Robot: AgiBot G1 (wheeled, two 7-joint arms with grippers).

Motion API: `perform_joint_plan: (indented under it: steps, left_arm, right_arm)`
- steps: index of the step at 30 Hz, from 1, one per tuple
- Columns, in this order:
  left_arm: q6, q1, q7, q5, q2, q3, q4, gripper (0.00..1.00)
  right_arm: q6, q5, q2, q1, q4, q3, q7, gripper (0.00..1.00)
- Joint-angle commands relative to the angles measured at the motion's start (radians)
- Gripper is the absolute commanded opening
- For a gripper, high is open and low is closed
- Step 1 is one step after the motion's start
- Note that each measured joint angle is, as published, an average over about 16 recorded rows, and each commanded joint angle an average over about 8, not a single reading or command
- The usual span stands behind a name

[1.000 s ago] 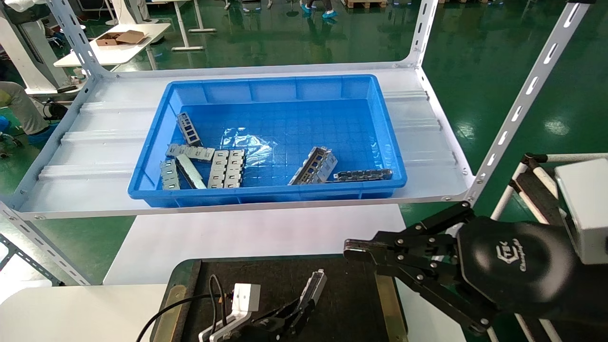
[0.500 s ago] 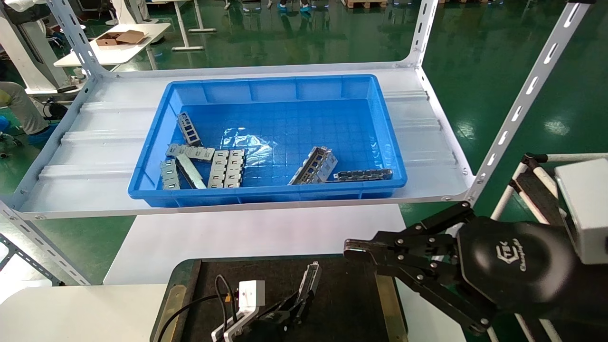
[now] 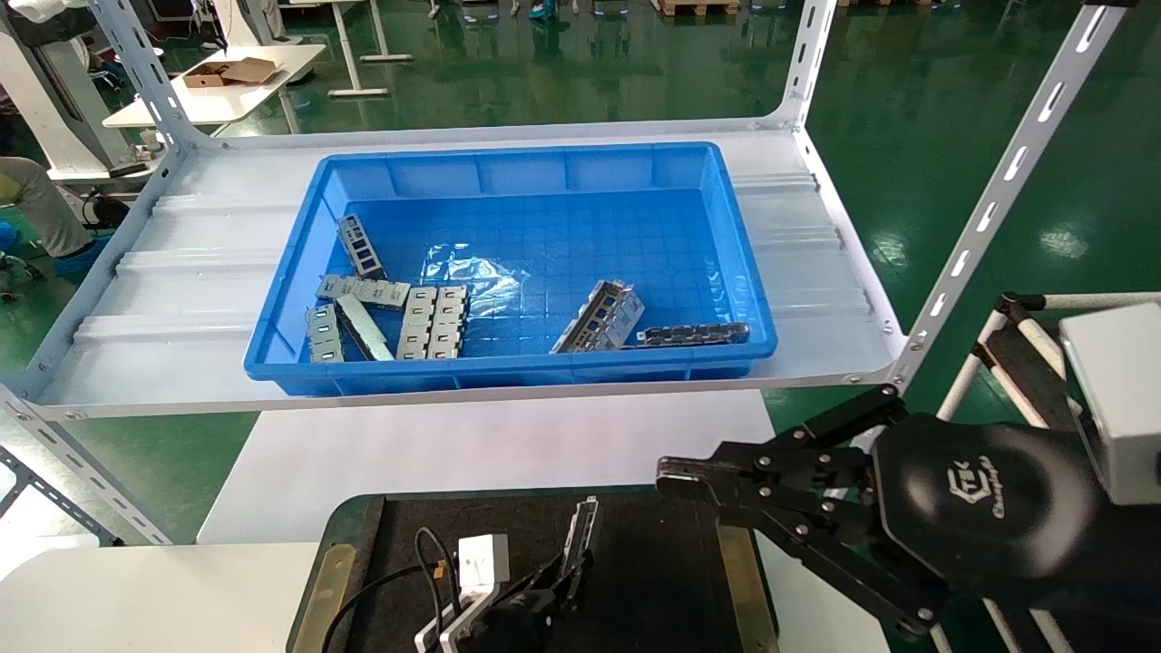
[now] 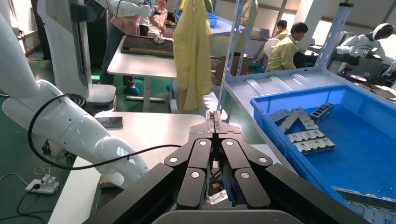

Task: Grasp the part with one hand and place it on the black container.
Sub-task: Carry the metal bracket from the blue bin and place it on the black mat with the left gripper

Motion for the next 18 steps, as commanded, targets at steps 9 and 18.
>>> perform_joint_plan:
  steps: [9,18]
  left_arm:
    - [-0.080,-0.008,-0.021,-0.020,0.012,0.052,0.024,0.00]
    - [-0.133,-0.019,-0.049,-0.051,0.010,0.105,0.030,0.66]
  right_arm:
    - [0.000,0.000,0.000,0.000,0.000,0.000,0.000,0.07]
    - [0.000,0.000,0.000,0.000,0.000,0.000,0.000,1.00]
